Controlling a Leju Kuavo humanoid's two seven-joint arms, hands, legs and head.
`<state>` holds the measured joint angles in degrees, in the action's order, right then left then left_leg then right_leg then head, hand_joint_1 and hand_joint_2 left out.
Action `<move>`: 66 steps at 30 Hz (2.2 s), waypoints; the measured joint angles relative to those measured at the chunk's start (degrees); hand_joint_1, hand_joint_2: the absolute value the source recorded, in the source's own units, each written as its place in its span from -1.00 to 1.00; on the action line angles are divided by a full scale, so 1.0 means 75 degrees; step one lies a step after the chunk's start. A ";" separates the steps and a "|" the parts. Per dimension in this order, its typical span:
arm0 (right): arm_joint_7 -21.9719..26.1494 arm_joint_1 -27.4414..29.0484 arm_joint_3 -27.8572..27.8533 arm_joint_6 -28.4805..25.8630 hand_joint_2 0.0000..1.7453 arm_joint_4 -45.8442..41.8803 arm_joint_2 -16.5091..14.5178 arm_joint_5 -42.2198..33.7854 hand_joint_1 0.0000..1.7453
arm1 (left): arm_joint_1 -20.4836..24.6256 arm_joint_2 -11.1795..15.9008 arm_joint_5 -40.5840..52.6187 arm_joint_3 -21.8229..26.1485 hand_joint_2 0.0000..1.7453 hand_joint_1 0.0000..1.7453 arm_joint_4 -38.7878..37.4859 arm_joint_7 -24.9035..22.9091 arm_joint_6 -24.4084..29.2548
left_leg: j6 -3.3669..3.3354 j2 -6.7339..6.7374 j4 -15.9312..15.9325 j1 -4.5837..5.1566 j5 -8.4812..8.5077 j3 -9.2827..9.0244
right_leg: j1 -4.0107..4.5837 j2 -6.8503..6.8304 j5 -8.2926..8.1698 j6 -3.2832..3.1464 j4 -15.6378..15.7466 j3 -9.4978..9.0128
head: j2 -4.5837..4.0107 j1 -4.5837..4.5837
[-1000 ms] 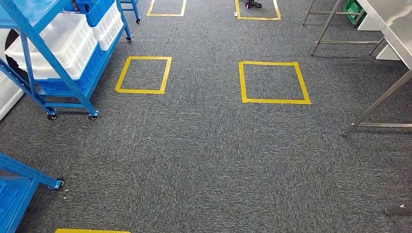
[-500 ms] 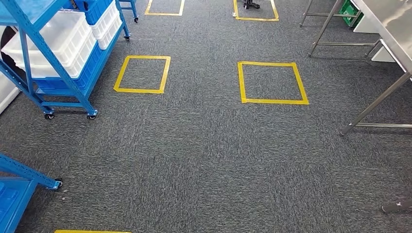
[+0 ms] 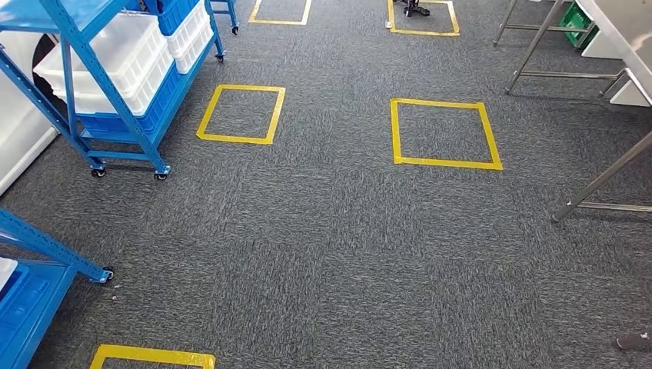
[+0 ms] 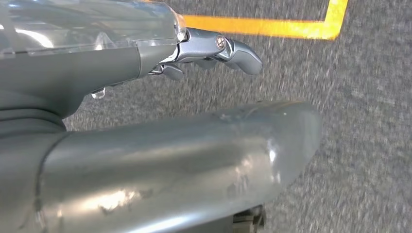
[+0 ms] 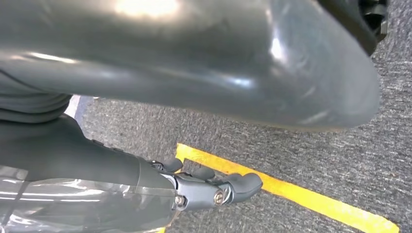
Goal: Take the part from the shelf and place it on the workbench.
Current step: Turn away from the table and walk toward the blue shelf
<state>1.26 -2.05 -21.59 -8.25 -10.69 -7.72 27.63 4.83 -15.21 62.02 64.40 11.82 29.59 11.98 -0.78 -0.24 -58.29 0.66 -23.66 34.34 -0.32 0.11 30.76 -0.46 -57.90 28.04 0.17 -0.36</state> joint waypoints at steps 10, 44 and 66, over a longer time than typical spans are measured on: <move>0.0020 -0.0021 -0.0002 0.0074 -1.00 0.0000 -0.0082 0.0071 -1.00 | -0.0008 0.0008 0.0020 -0.0001 -1.00 -1.00 0.0000 -0.0001 0.0028 | 0.0262 -0.0002 -0.1611 -0.0116 -0.1136 -0.0003 | 0.0033 -0.0176 -0.0617 -0.0251 -0.0003 0.0790 | 0.0000 0.0036; 0.0158 0.0040 0.0068 0.0297 -1.00 0.0003 -0.0125 0.0487 -1.00 | -0.0001 0.0023 -0.0019 0.0028 -1.00 -1.00 0.0000 -0.0333 0.0110 | 0.0142 0.0501 -0.0042 -0.0045 -0.0597 -0.0508 | 0.0056 -0.0664 -0.0200 -0.0157 -0.0107 0.0376 | 0.0000 0.0071; 0.0001 0.0047 0.0069 0.0340 -1.00 0.0004 -0.0122 0.0513 -1.00 | -0.0011 0.0023 0.0074 0.0028 -1.00 -1.00 0.0000 -0.0422 0.0162 | 0.0253 -0.0172 -0.0942 -0.0113 -0.0977 0.0135 | -0.0050 0.0025 -0.0286 -0.0219 -0.0148 0.0499 | 0.0000 0.0100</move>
<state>1.27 -1.69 -21.08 -5.70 -10.66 -8.63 31.47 4.75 -15.04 62.58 64.61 11.82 26.43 13.19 1.11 -1.54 -65.35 -0.19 -30.99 35.35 -0.69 0.30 28.61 -2.10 -59.01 31.79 0.17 0.39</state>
